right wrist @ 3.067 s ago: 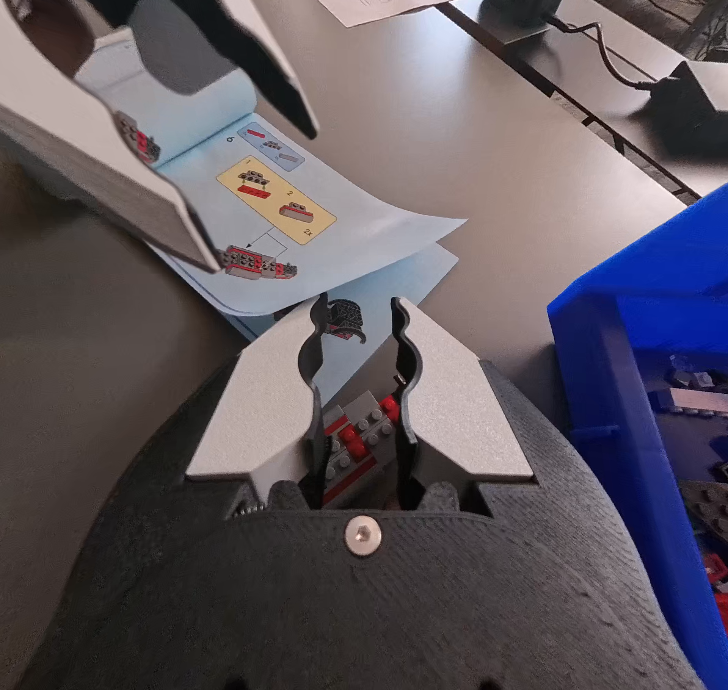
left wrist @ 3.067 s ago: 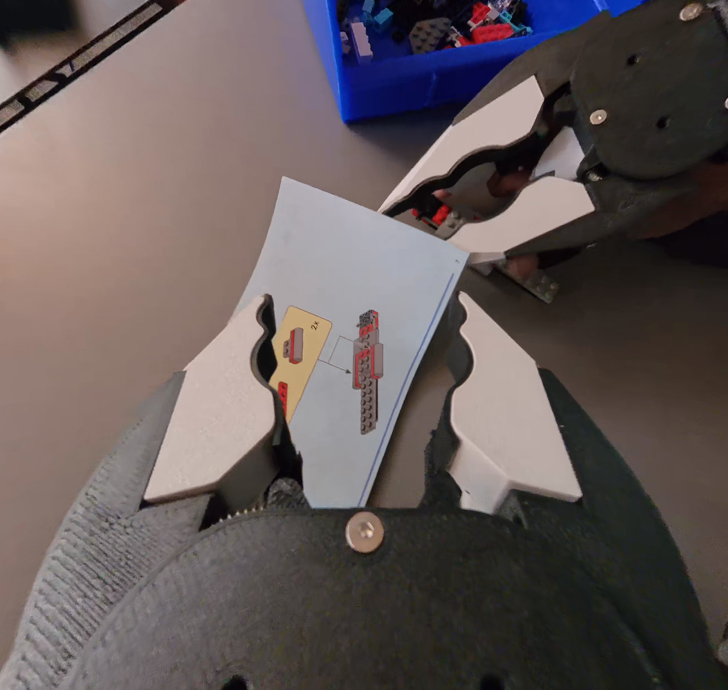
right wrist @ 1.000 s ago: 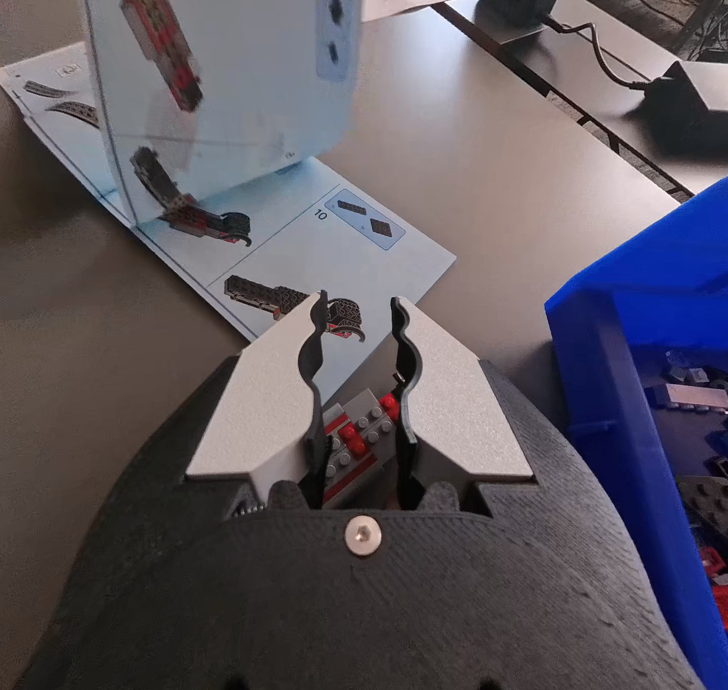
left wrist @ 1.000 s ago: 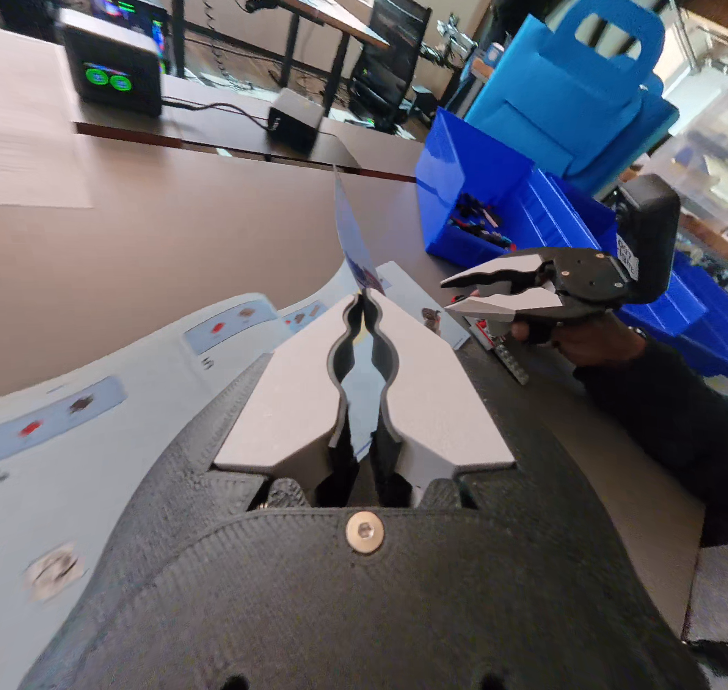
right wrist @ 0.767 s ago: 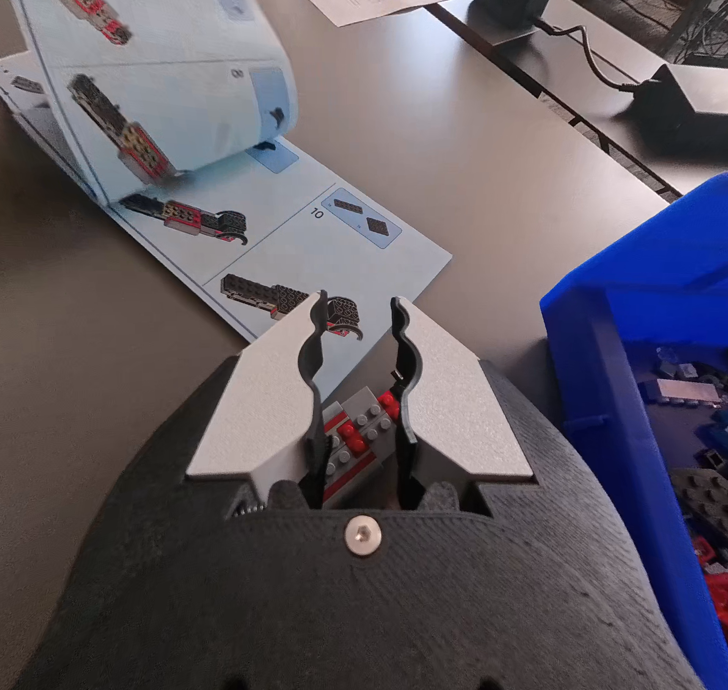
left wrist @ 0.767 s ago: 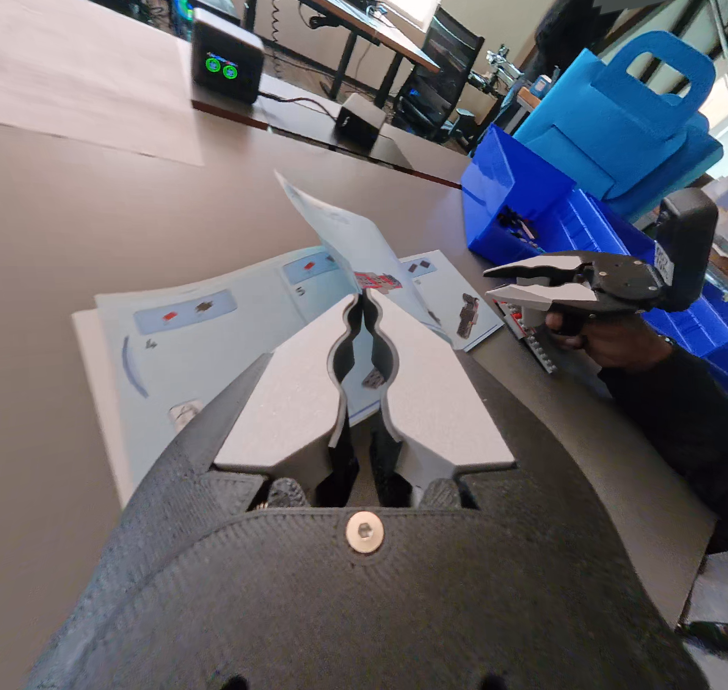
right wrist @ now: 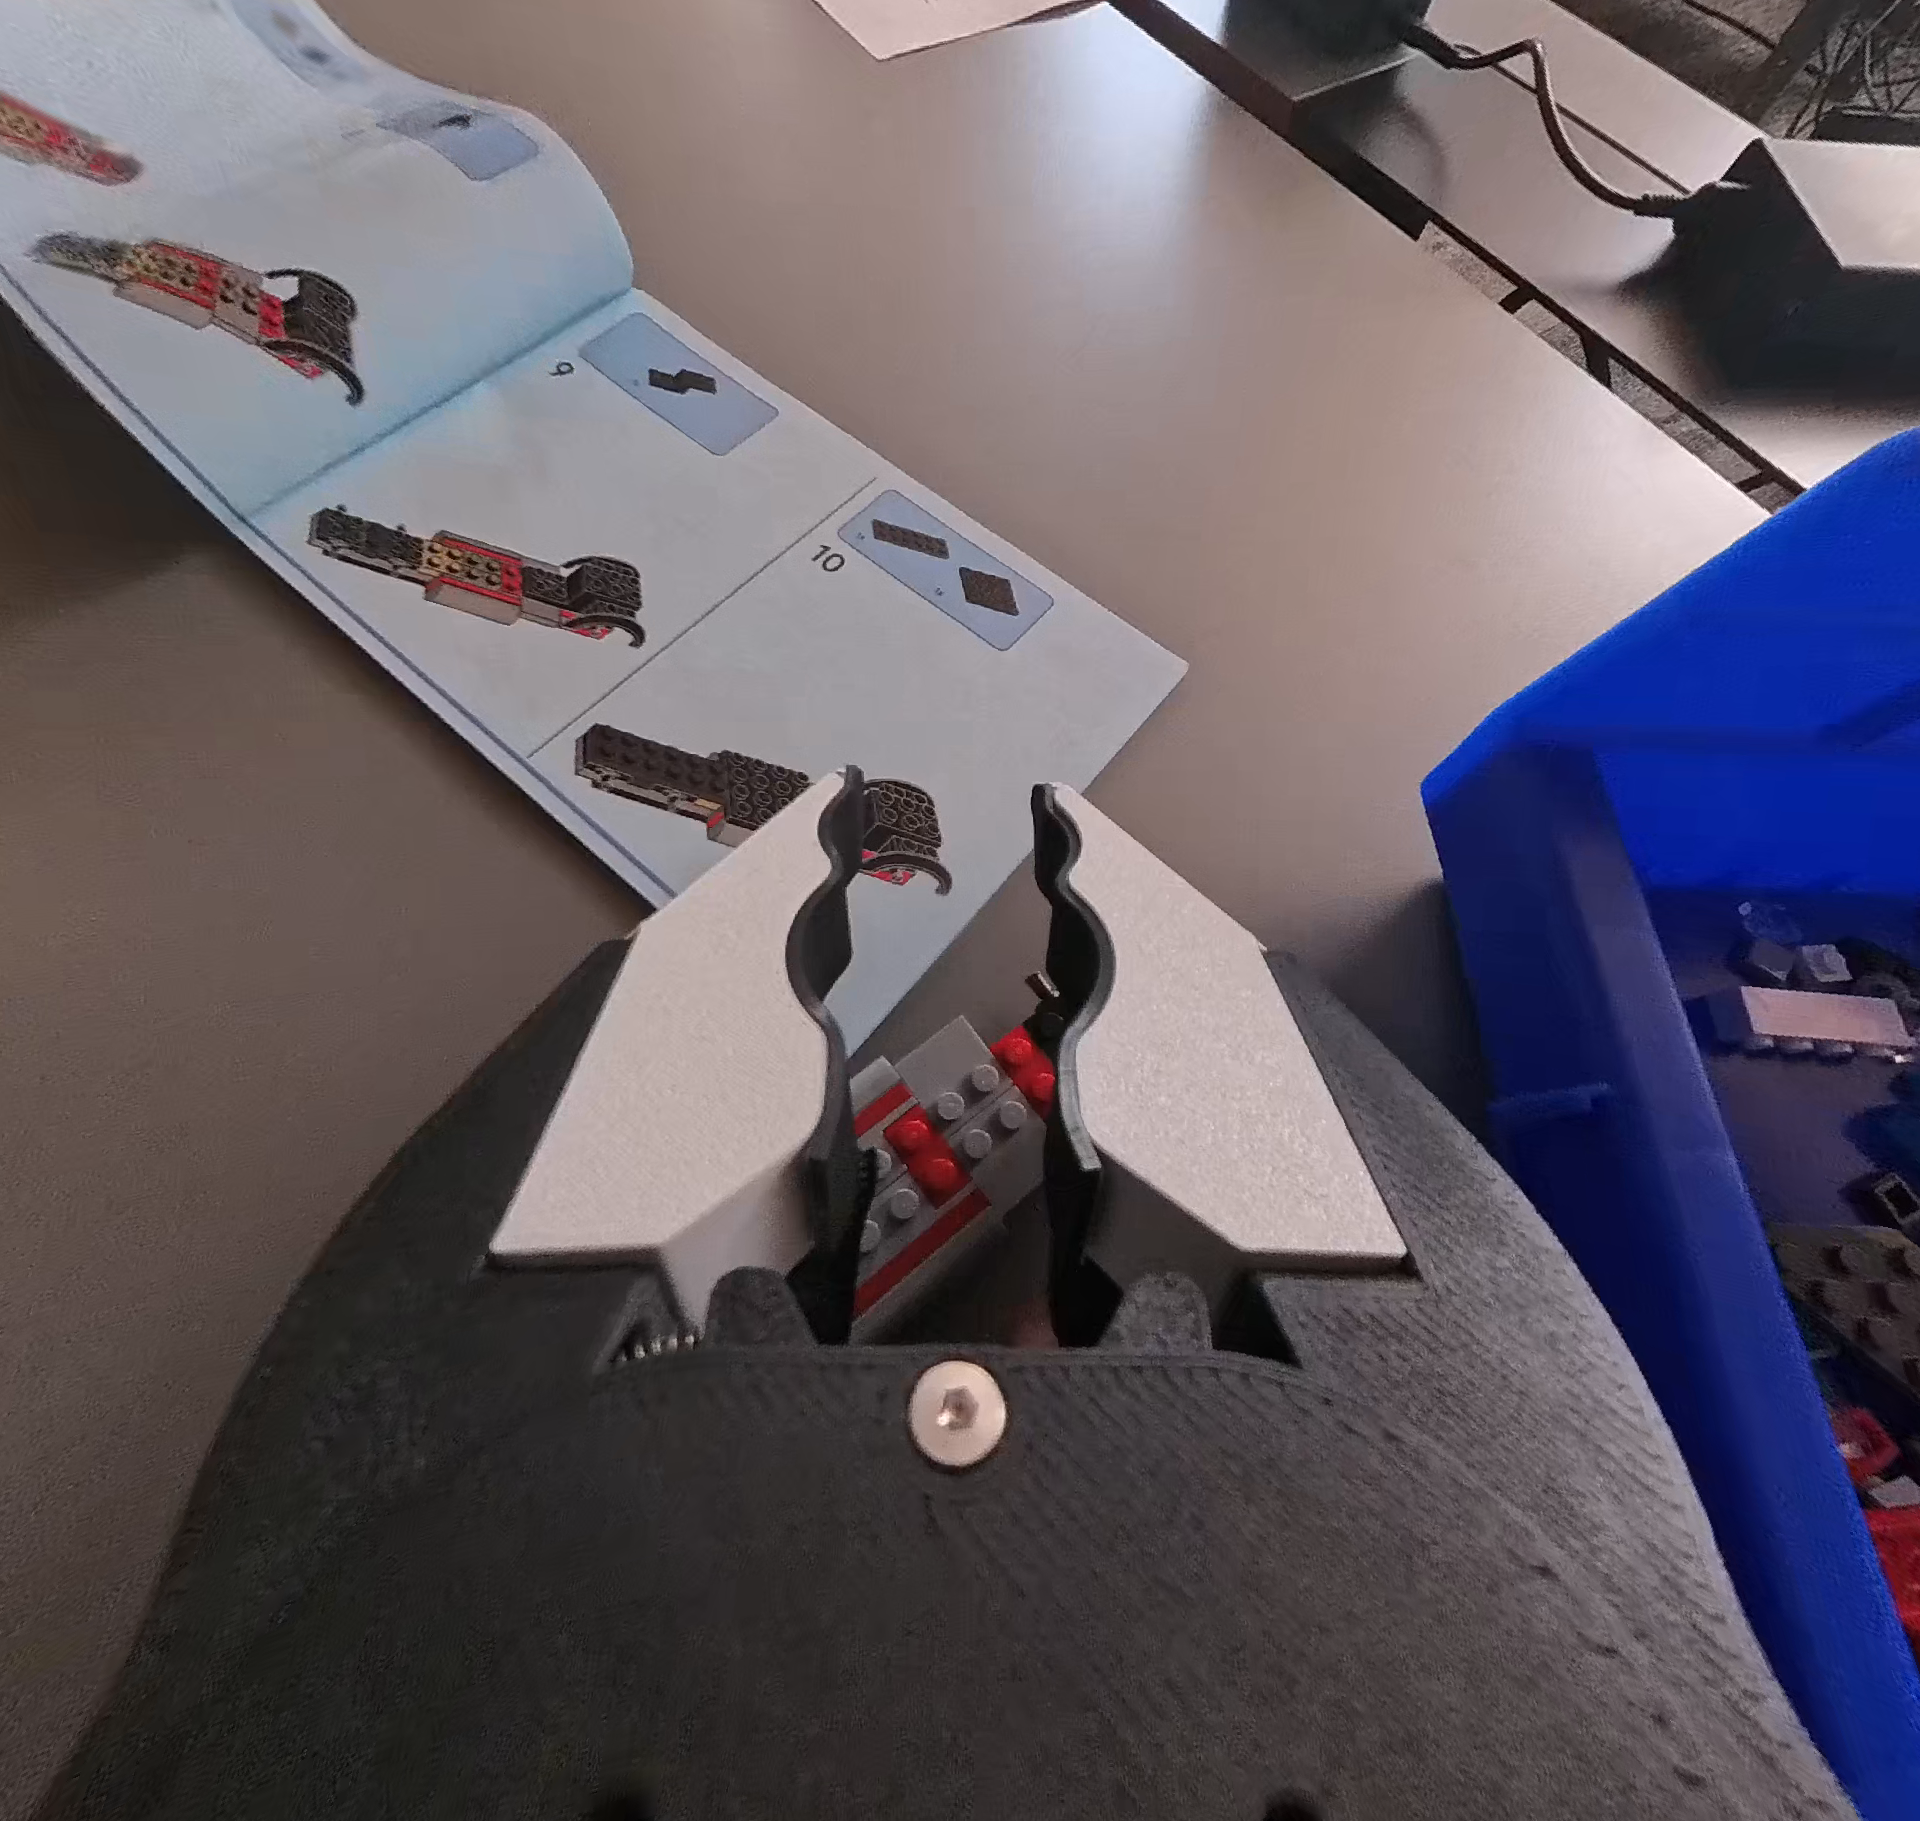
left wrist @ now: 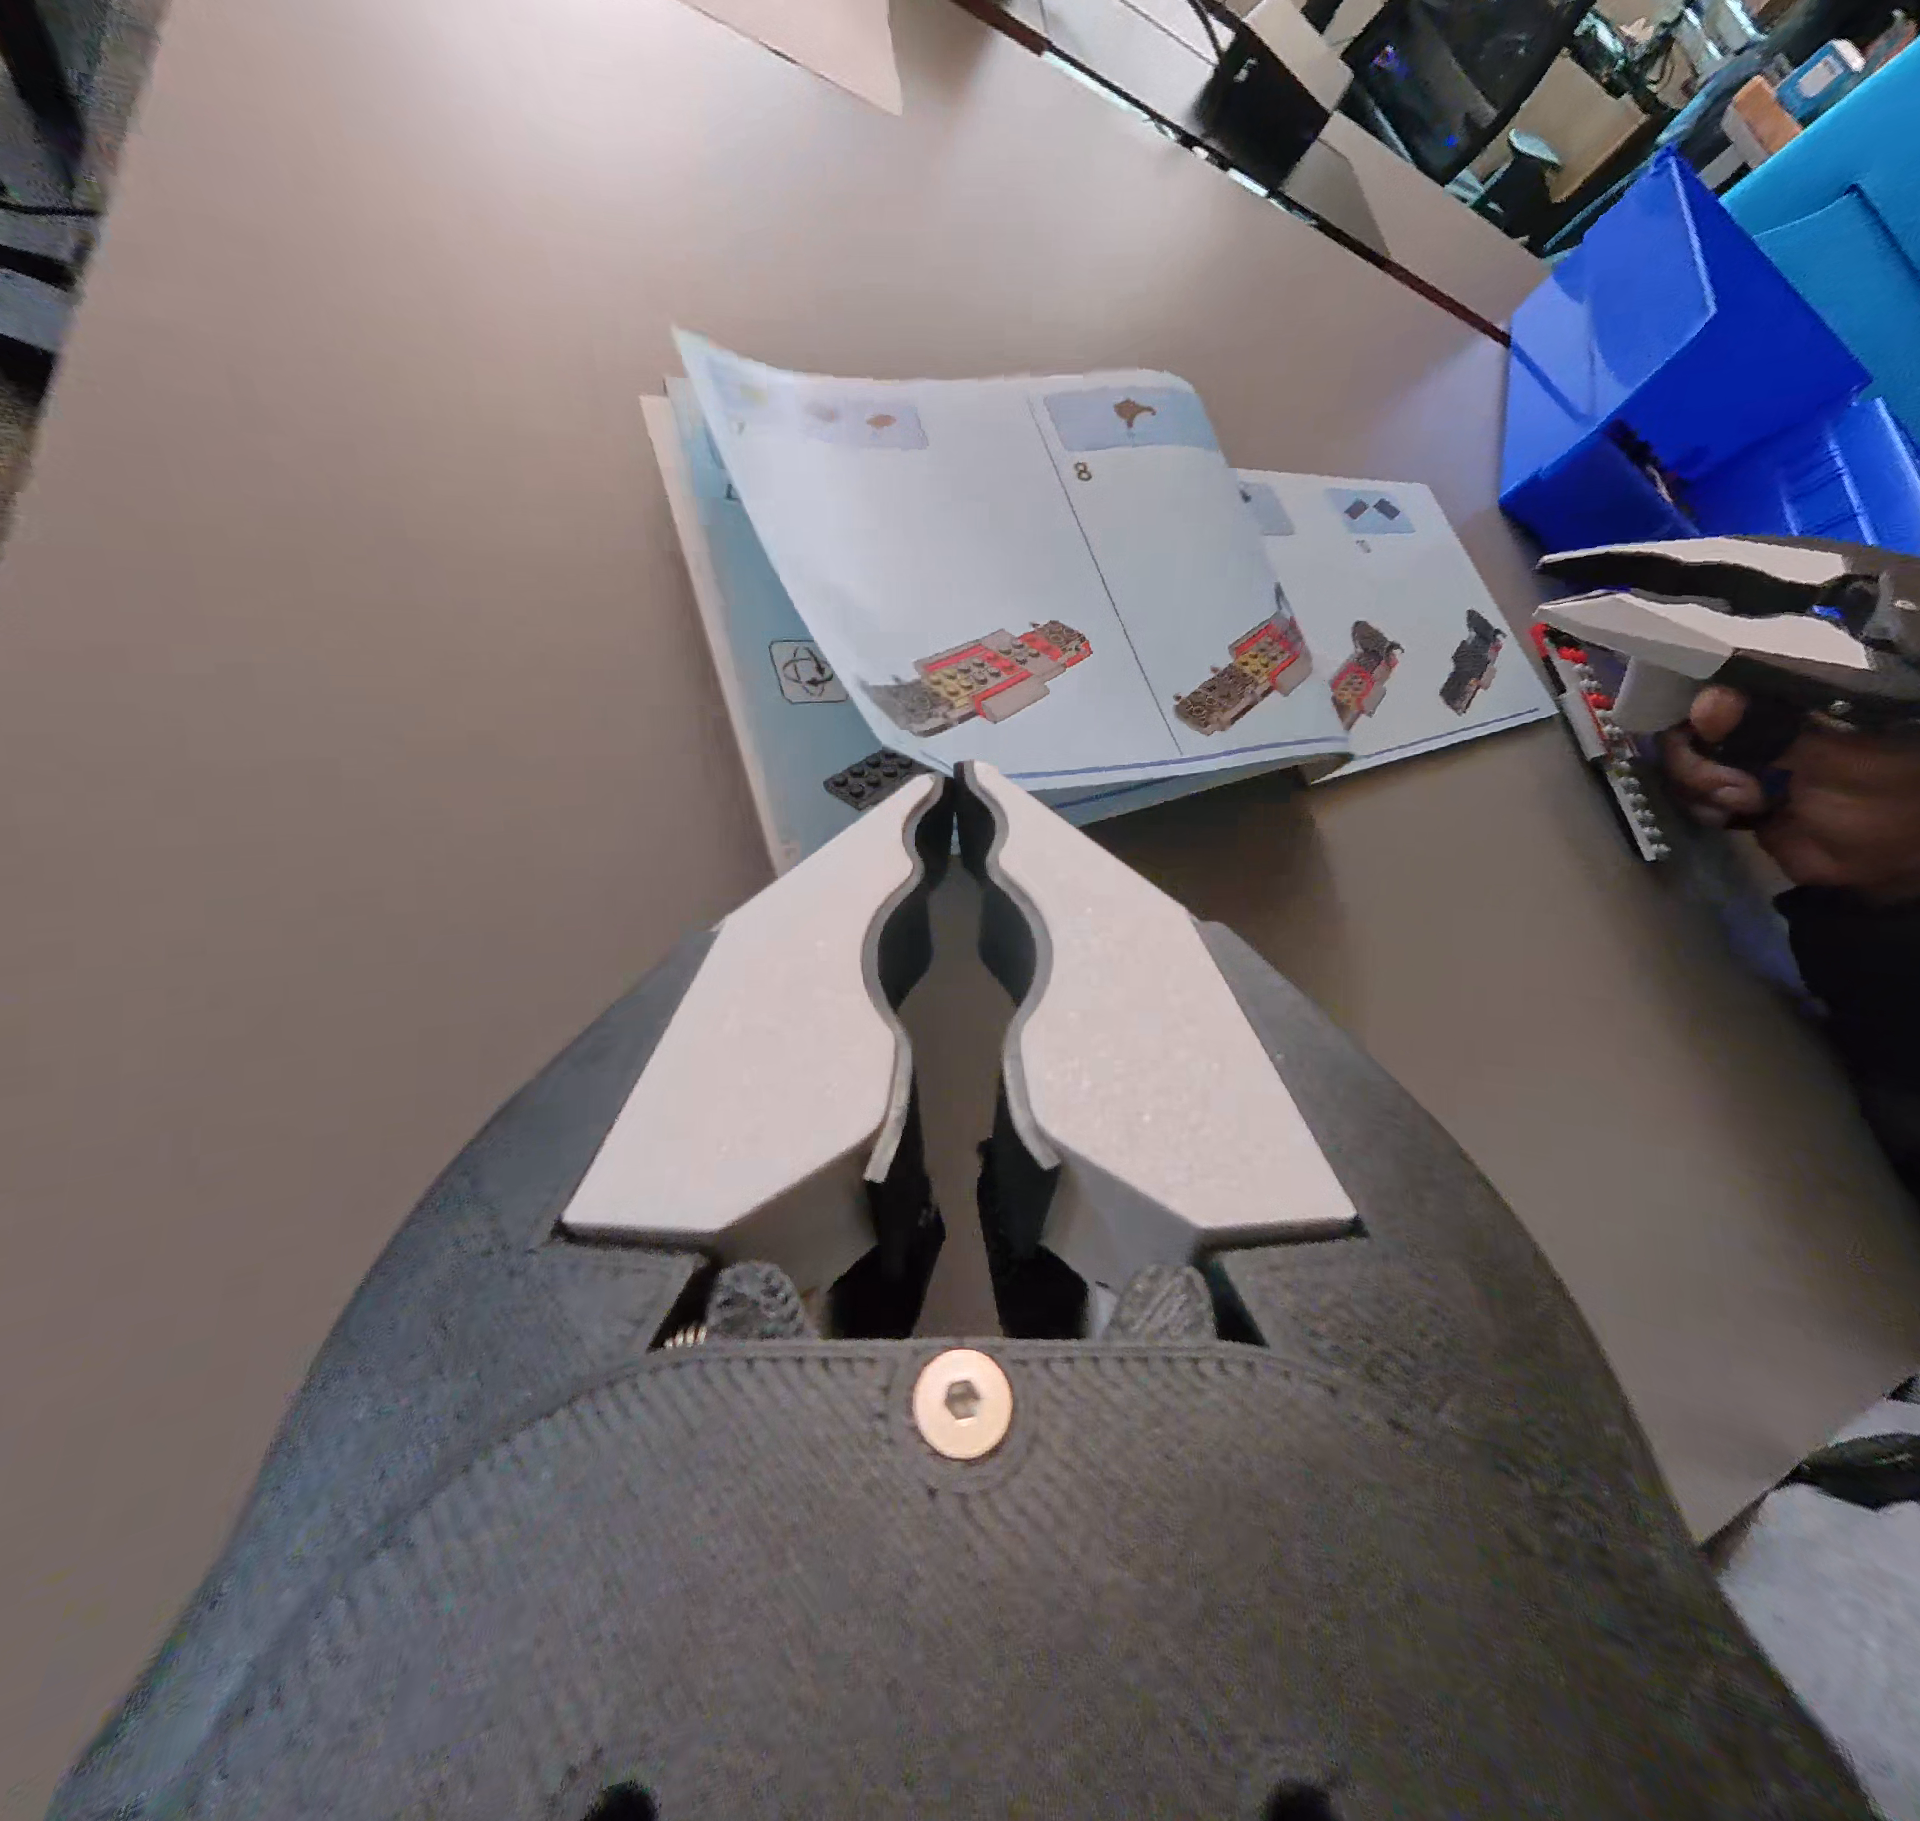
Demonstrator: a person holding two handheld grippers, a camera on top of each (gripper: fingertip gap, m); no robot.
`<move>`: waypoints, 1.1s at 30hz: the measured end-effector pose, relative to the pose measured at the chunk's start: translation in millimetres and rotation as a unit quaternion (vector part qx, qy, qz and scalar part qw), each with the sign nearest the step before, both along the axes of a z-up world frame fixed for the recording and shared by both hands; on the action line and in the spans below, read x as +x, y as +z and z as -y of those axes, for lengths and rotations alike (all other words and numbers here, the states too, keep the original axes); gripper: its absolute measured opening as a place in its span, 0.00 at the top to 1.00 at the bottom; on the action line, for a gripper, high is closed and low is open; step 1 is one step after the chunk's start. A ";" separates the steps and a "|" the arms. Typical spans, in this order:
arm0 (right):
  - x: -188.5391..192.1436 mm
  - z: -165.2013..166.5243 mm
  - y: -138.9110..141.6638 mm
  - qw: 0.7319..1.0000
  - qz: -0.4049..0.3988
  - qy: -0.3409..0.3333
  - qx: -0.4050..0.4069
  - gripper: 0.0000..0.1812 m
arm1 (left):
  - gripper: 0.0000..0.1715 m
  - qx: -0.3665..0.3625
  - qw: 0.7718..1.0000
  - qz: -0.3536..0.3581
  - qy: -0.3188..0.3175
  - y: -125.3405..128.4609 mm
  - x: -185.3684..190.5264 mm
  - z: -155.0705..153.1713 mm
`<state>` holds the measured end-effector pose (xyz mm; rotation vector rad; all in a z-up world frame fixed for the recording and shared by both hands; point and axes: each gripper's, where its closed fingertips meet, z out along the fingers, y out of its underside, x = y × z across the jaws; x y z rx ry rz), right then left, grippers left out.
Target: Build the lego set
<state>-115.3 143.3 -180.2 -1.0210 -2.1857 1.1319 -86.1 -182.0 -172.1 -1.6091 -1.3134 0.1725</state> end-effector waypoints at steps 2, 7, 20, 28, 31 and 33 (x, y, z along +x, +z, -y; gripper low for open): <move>0.3 0.3 0.2 1.000 -0.001 0.001 0.000 0.80 | 1.00 -0.007 1.000 -0.003 0.014 4.2 0.5 9.1; 0.9 0.9 0.6 1.000 -0.002 0.004 -0.001 0.80 | 0.96 -0.029 0.998 -0.032 0.041 27.9 -3.0 21.8; 10.0 -15.8 26.7 0.994 -0.022 -0.007 -0.106 0.81 | 0.85 0.040 0.953 -0.066 -0.292 52.1 27.9 -245.3; 57.7 -51.0 16.4 0.995 0.012 -0.005 -0.096 0.80 | 0.84 0.011 0.929 -0.043 -0.368 32.5 41.5 -318.9; 72.1 -52.4 13.0 0.997 0.012 0.012 -0.078 0.79 | 0.84 0.013 0.929 -0.036 -0.368 27.2 40.4 -322.1; 79.2 -50.0 8.3 0.997 0.024 0.030 -0.066 0.79 | 0.84 0.007 0.930 -0.029 -0.366 21.7 39.4 -321.3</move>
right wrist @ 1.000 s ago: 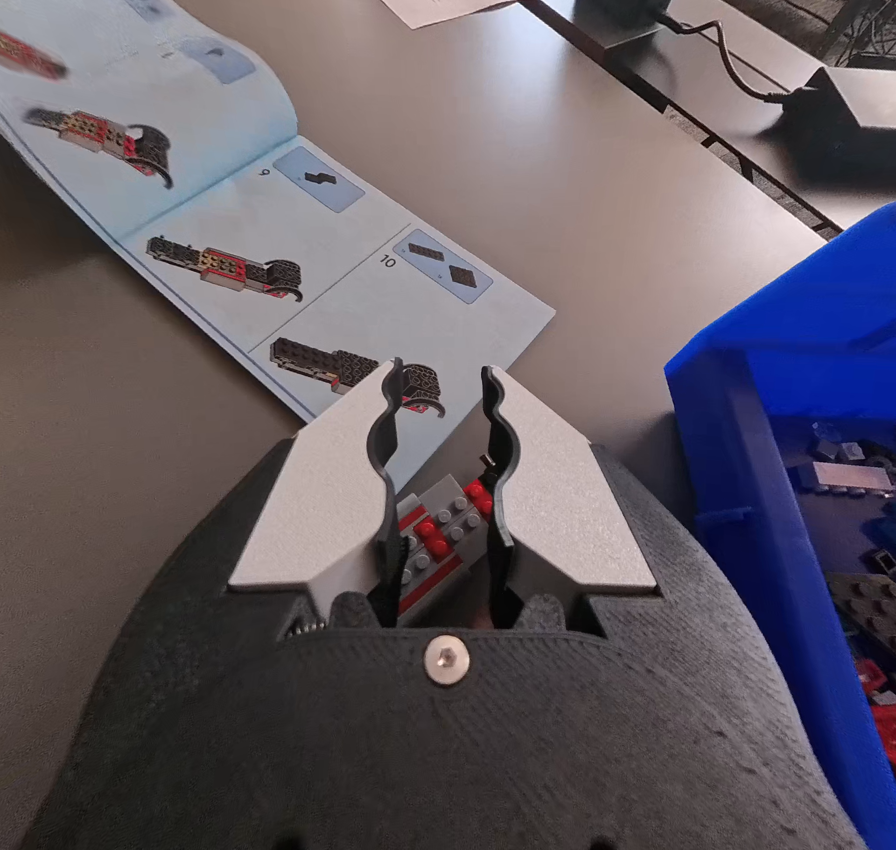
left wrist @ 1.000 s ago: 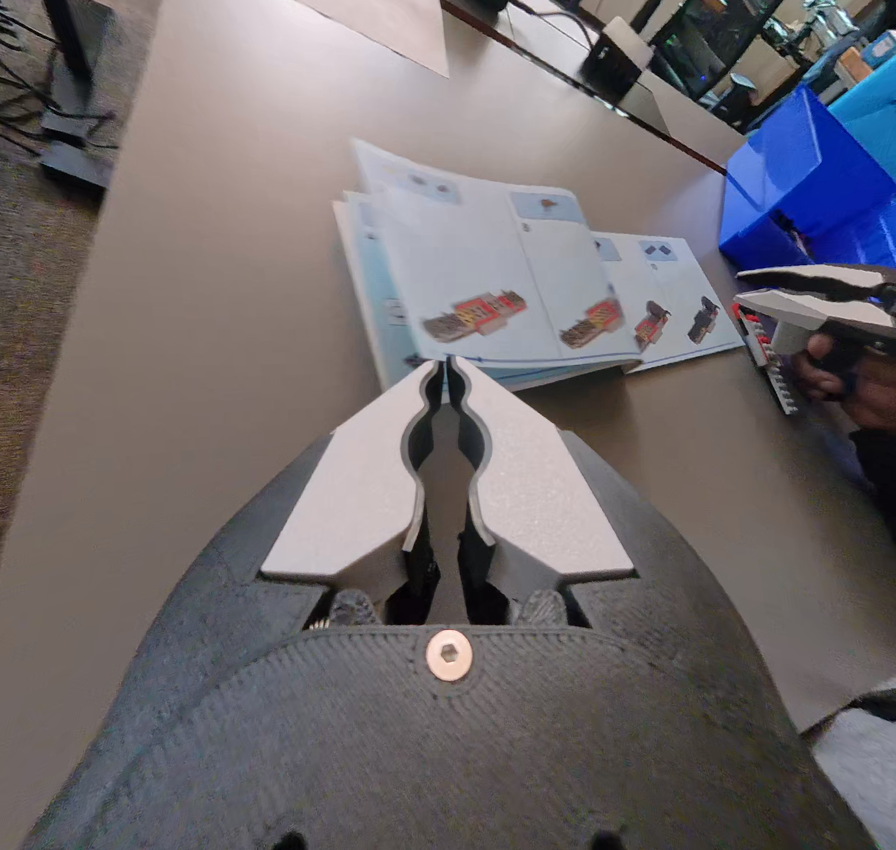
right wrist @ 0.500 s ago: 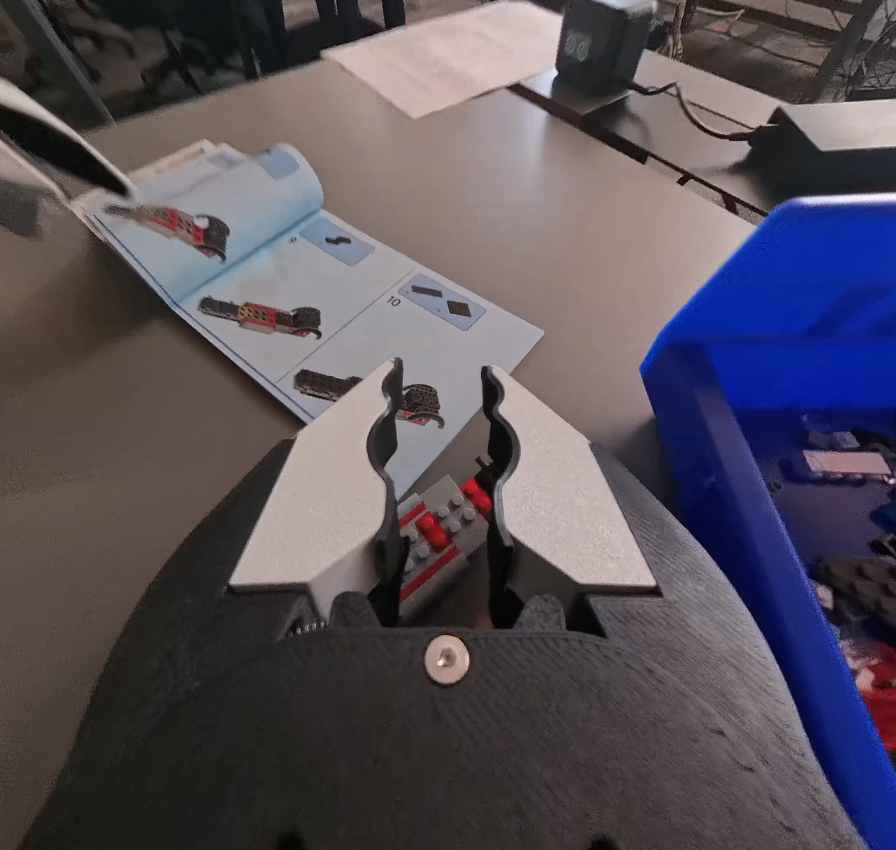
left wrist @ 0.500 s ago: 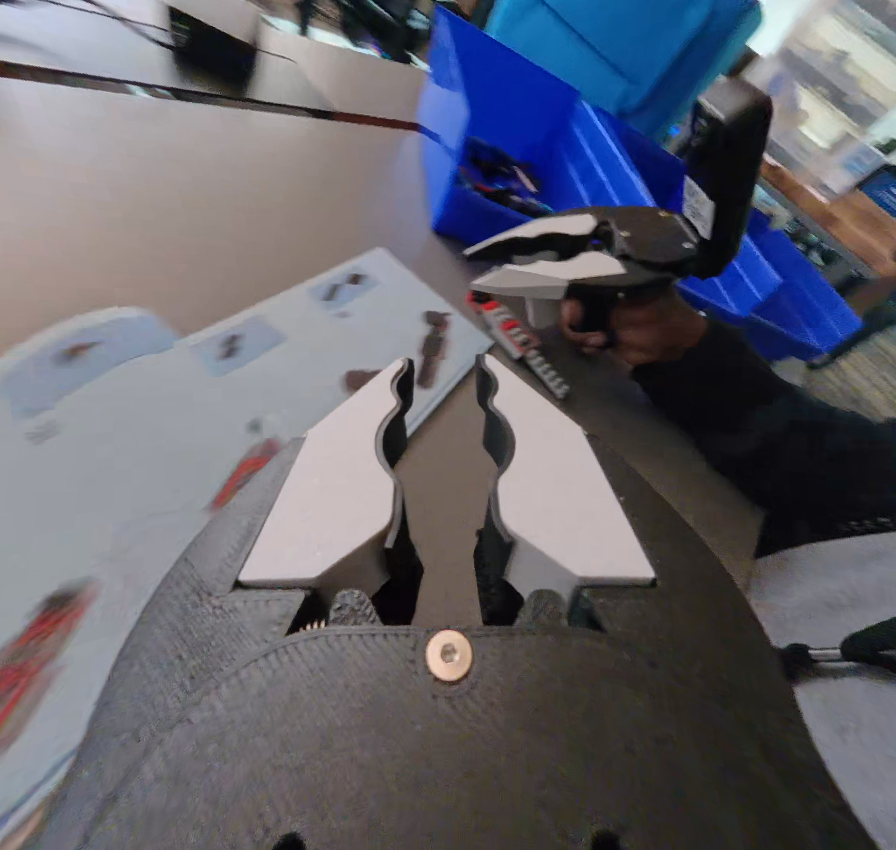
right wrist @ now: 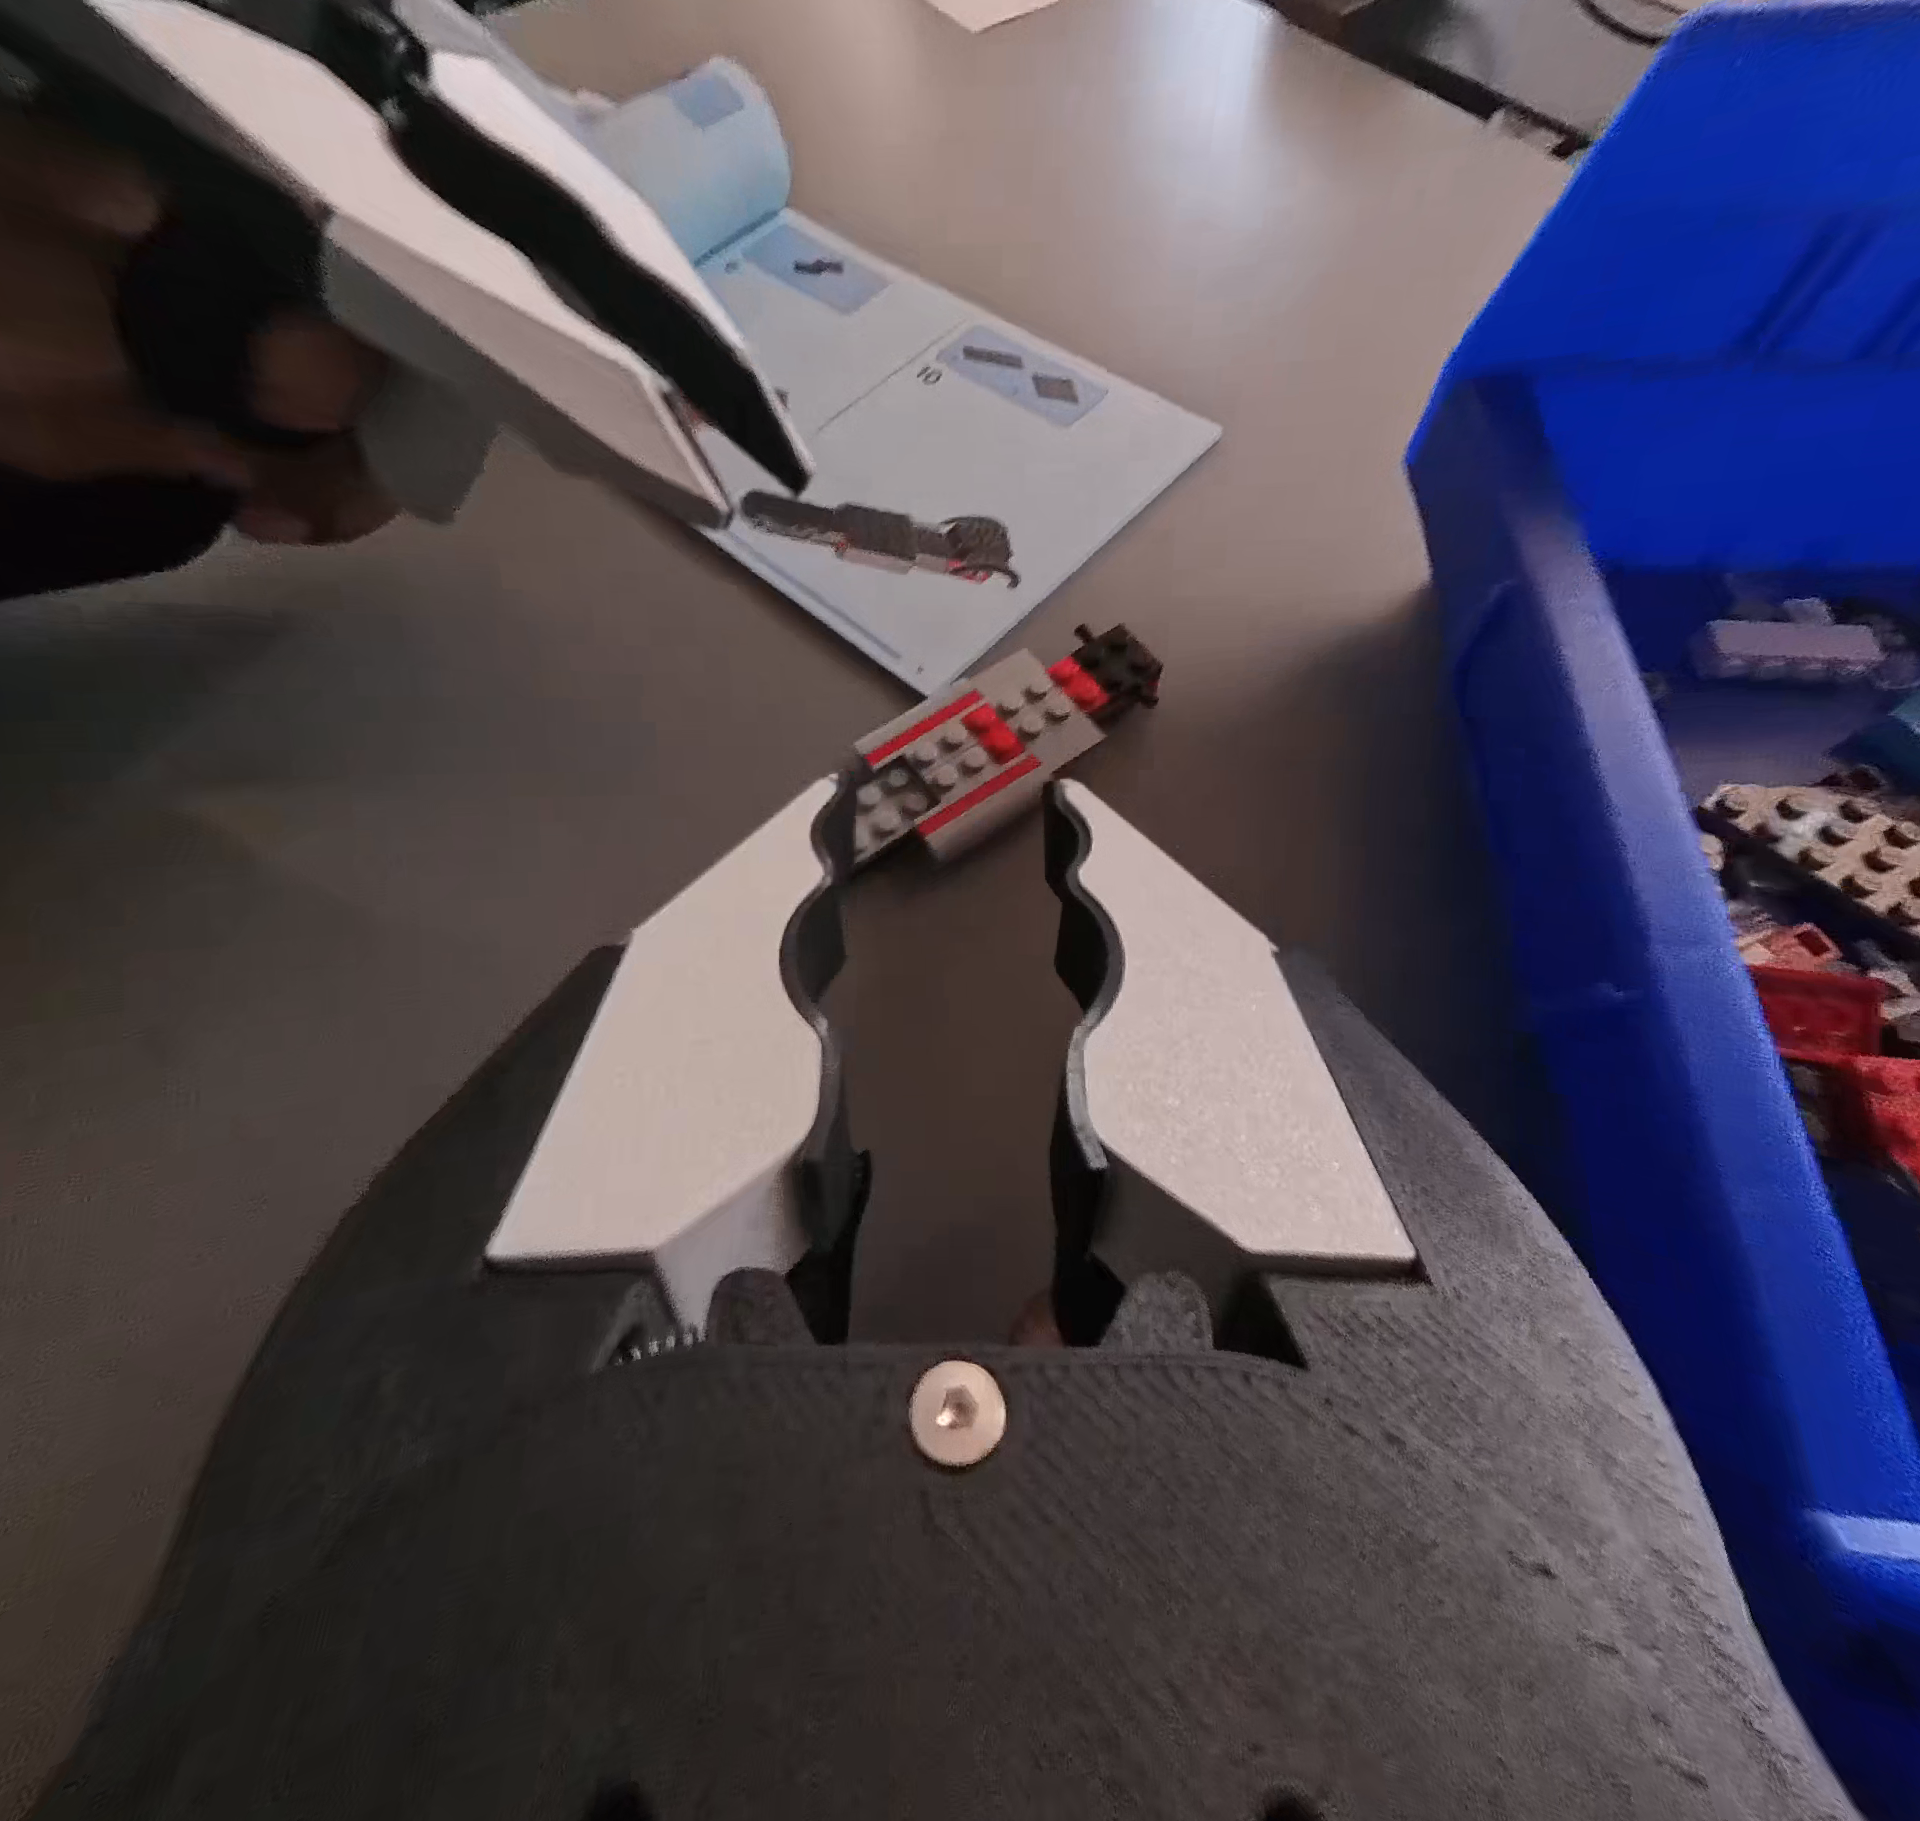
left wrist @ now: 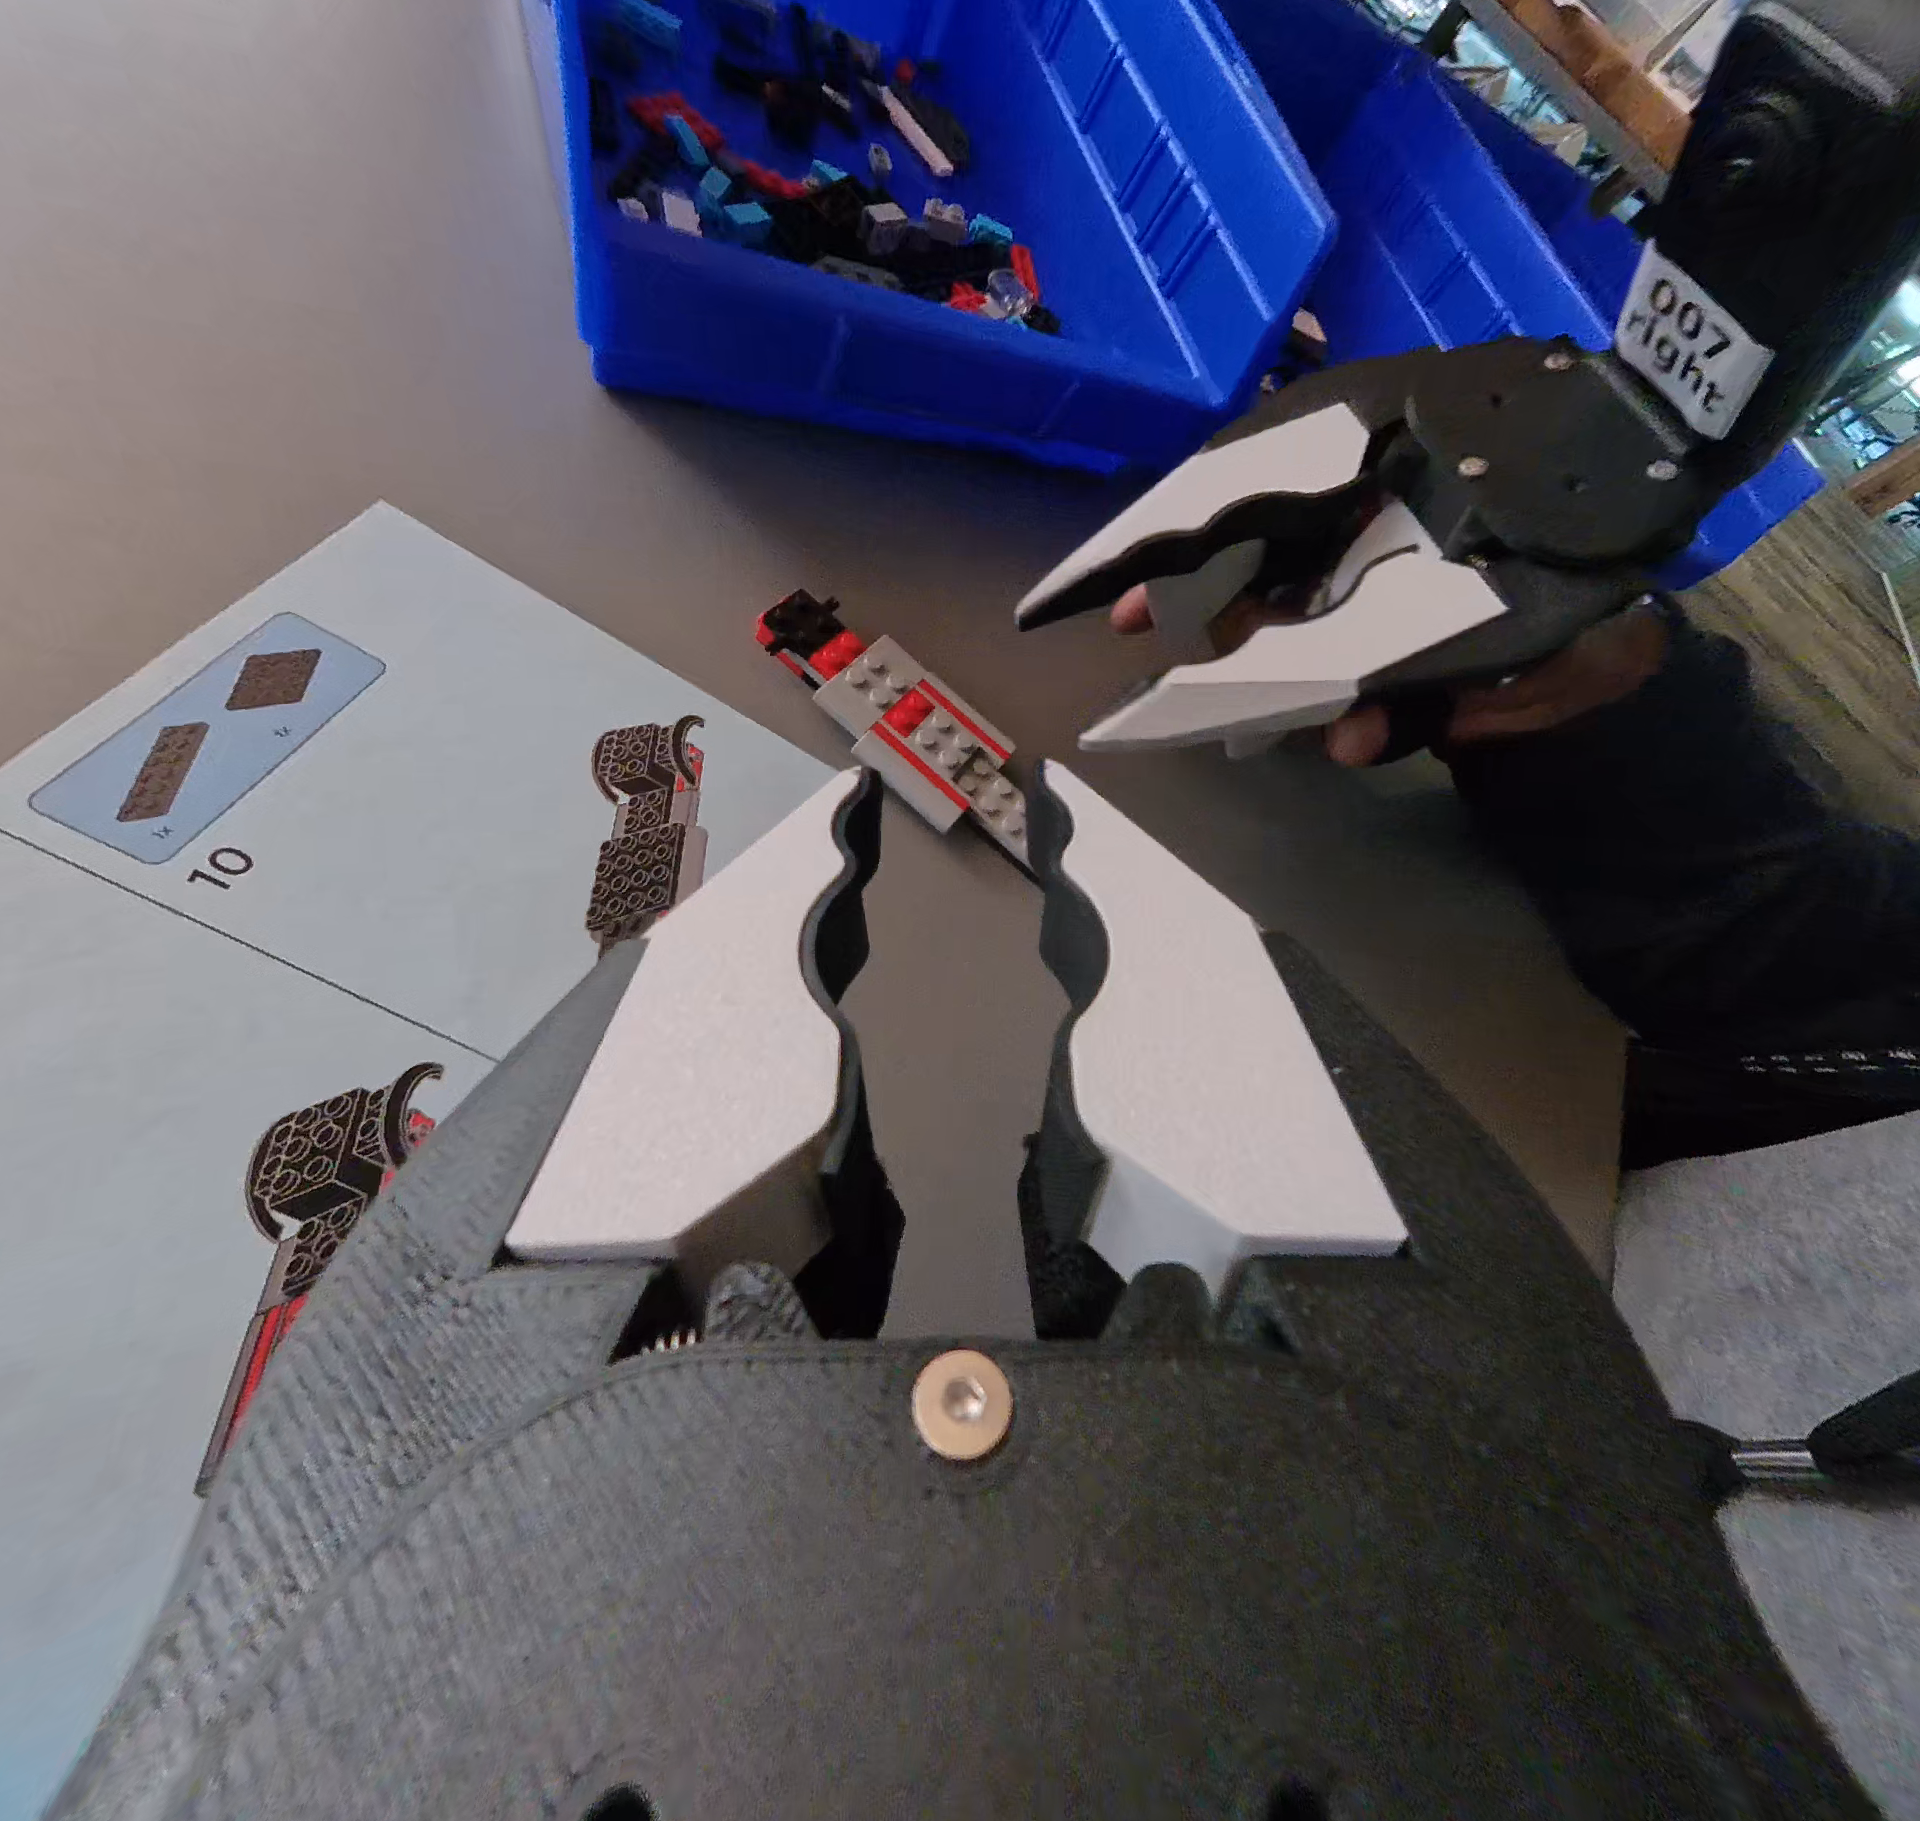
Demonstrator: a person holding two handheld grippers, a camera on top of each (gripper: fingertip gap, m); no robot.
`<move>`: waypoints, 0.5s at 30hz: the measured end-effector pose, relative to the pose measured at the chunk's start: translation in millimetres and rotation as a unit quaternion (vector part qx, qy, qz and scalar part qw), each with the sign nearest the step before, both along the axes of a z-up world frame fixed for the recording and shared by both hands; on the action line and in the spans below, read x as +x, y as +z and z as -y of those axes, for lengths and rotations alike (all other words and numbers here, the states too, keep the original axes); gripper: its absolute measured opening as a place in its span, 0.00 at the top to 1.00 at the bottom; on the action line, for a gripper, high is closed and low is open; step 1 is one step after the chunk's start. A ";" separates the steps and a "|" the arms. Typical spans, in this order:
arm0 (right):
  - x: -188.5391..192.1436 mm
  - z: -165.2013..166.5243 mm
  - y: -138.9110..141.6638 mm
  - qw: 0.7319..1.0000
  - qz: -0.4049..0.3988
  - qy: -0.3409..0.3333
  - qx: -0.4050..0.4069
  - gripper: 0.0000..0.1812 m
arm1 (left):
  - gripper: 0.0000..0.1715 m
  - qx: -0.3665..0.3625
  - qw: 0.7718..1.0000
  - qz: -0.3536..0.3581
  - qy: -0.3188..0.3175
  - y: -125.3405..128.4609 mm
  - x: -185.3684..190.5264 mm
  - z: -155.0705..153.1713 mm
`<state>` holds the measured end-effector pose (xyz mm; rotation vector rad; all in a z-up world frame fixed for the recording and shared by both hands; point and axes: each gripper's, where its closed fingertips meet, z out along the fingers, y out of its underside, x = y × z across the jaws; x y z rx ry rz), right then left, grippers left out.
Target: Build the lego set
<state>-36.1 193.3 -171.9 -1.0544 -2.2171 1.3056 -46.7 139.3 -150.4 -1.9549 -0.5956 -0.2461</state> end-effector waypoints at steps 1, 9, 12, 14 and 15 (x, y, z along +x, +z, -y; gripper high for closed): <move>3.6 2.1 -2.9 1.000 0.006 0.012 0.008 0.78 | 0.84 -0.004 1.000 0.001 0.003 -2.4 -0.8 1.2; 24.0 15.5 -15.7 0.996 0.009 0.065 0.065 0.67 | 0.84 0.008 1.000 0.001 0.025 -9.3 9.4 18.7; 26.1 17.1 -19.0 0.994 -0.005 0.063 0.090 0.63 | 0.84 0.020 0.999 0.007 0.039 -12.6 16.7 30.8; 24.6 17.1 -22.0 0.993 -0.007 0.057 0.107 0.62 | 0.84 0.041 0.998 0.012 0.046 -9.3 21.7 38.3; 23.7 17.3 -23.6 0.992 -0.006 0.054 0.115 0.61 | 0.84 0.051 0.997 0.010 0.049 -6.5 23.4 42.0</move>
